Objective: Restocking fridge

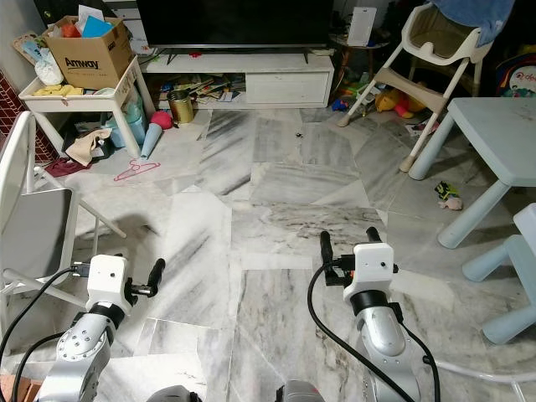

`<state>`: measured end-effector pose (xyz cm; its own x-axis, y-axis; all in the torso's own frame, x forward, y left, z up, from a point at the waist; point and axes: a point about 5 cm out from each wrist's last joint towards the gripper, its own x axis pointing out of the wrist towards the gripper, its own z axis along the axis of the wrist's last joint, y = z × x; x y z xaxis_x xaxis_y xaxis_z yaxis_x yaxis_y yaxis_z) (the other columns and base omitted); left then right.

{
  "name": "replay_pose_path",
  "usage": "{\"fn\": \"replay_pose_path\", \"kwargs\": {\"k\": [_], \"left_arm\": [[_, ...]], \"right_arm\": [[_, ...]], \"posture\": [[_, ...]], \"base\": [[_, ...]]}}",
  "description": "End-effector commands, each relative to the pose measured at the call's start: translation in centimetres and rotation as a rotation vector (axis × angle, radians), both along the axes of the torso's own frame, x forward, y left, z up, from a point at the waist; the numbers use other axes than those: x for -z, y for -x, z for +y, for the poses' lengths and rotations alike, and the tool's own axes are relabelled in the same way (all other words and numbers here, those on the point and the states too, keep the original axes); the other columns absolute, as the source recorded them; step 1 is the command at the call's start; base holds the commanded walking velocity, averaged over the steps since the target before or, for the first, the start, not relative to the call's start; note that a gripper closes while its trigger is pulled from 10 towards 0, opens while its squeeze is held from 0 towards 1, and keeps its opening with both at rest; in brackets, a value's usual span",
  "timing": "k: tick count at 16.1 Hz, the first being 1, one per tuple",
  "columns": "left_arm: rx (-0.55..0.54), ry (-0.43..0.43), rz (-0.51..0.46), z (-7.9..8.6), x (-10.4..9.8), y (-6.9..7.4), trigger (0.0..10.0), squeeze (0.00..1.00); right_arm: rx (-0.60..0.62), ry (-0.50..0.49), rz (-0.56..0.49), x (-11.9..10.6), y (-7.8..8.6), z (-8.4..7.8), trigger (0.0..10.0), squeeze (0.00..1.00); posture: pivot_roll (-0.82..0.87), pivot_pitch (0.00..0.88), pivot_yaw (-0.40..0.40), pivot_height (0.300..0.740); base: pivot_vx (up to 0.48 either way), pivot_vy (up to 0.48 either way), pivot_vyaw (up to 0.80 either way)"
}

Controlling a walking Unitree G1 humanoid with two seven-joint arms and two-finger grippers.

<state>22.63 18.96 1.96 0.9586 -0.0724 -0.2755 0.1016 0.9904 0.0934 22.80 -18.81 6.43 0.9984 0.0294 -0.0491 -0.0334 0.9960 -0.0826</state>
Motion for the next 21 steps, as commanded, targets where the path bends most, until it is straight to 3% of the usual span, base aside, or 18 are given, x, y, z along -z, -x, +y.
{"fn": "replay_pose_path", "kwargs": {"k": [1, 3, 5, 6, 7, 8, 11, 13, 15, 16, 18, 19, 21], "left_arm": [[0.113, 0.178, -0.075, -2.4, -2.4, -3.3, 10.0, 0.00], [-0.118, 0.260, -0.123, -1.3, -3.4, -2.6, 10.0, 0.00], [-0.006, 0.218, -0.118, -2.8, -3.9, -2.8, 10.0, 0.00], [-0.006, 0.218, -0.118, -2.8, -3.9, -2.8, 10.0, 0.00], [0.099, 0.219, -0.106, -3.9, -4.2, -3.2, 10.0, 0.00], [0.155, 0.210, -0.091, -4.1, -4.1, -3.6, 10.0, 0.00], [0.105, 0.145, -0.108, -3.4, -4.7, -4.4, 10.0, 0.00], [0.053, 0.172, -0.116, -2.7, -5.2, -4.5, 10.0, 0.00], [-0.001, 0.128, -0.149, -2.0, -5.5, -3.9, 10.0, 0.00], [0.034, 0.111, -0.116, -1.8, -5.0, -3.1, 10.0, 0.00], [0.039, 0.037, -0.094, -1.1, -4.5, -2.2, 10.0, 0.00], [0.035, -0.007, -0.071, -0.8, -3.9, -1.6, 10.0, 0.00], [0.034, 0.019, -0.045, -1.2, -3.6, -1.3, 10.0, 0.00]], "right_arm": [[-0.043, -0.114, 0.118, -0.4, -4.5, 0.4, 10.0, 0.00], [0.088, -0.149, 0.075, -0.9, -3.0, 0.2, 10.0, 0.00], [0.018, -0.103, 0.060, -1.4, -3.0, 1.3, 10.0, 0.00], [0.018, -0.103, 0.060, -1.4, -3.0, 1.3, 10.0, 0.00], [-0.052, -0.135, 0.041, -1.9, -3.3, 1.9, 10.0, 0.00], [-0.058, -0.130, 0.015, -2.5, -3.6, 1.4, 10.0, 0.00], [-0.016, -0.118, -0.013, -3.1, -3.5, 0.5, 10.0, 0.00], [0.008, -0.107, 0.022, -2.8, -3.0, -0.1, 10.0, 0.00], [0.019, -0.092, 0.052, -2.5, -2.4, -0.4, 10.0, 0.00], [0.058, -0.062, 0.049, -2.2, -1.8, -0.5, 10.0, 0.00], [-0.019, -0.026, 0.037, -2.3, -0.8, -0.2, 10.0, 0.00], [-0.040, -0.082, 0.045, -2.2, -0.2, -0.2, 10.0, 0.00], [0.036, -0.086, 0.074, -1.6, 0.1, -0.9, 10.0, 0.00]], "posture": [[0.02, 0.000, 0.000, 0.740], [0.04, 0.000, -0.016, 0.740], [0.04, 0.000, -0.018, 0.740], [0.04, 0.000, -0.018, 0.740], [0.02, 0.000, -0.011, 0.740], [0.00, 0.000, 0.003, 0.740], [0.00, 0.000, 0.010, 0.740], [0.01, 0.000, 0.010, 0.740], [0.02, 0.000, 0.009, 0.740], [0.01, 0.000, 0.020, 0.740], [0.01, 0.000, 0.028, 0.740], [0.01, 0.000, 0.031, 0.740], [0.02, 0.015, 0.024, 0.740]], "base": [[0.000, 0.000, 0.00], [0.000, 0.000, 0.00], [0.000, 0.000, 0.00], [0.000, 0.000, 0.00], [0.000, 0.000, 0.00], [0.000, 0.000, 0.00], [0.000, 0.000, 0.00], [0.000, 0.000, 0.00], [0.000, 0.000, 0.00], [0.000, 0.000, 0.00], [0.000, 0.000, 0.00], [0.000, 0.000, 0.00], [0.000, 0.000, 0.00]]}}
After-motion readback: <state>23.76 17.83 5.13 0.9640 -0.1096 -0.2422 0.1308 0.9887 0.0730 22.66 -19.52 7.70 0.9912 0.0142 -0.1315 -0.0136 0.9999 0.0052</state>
